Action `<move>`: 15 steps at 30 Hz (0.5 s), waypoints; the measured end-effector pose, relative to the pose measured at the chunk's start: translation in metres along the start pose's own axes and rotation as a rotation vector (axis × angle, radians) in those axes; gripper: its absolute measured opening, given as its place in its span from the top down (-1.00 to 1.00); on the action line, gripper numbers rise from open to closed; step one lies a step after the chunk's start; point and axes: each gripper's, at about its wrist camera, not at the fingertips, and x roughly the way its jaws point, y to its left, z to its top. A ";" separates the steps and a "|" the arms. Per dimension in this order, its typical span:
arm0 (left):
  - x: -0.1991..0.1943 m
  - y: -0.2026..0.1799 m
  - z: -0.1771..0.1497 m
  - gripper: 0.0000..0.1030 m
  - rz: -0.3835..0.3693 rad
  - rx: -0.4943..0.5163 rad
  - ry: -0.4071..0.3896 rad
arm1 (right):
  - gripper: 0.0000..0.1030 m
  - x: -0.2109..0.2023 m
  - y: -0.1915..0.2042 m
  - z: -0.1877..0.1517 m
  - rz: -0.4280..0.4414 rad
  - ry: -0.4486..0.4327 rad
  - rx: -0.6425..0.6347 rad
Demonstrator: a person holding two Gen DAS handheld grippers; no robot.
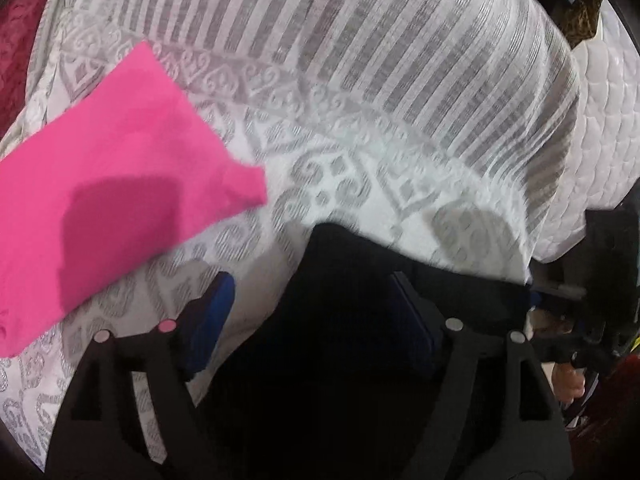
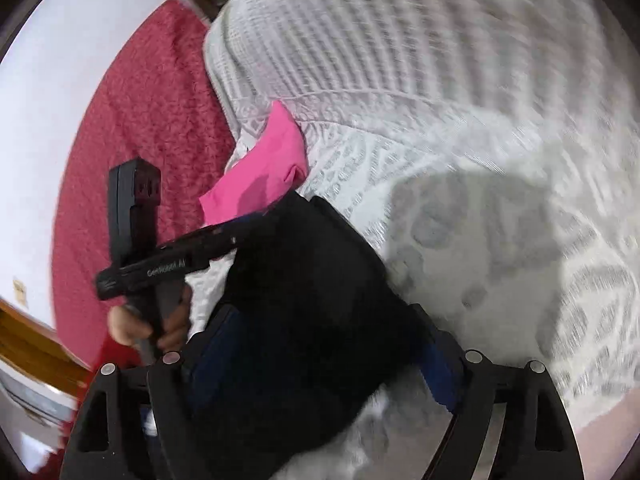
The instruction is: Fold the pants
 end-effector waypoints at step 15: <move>0.024 -0.051 0.012 0.23 -0.029 0.061 -0.015 | 0.63 -0.052 -0.060 0.025 -0.243 -0.042 -0.002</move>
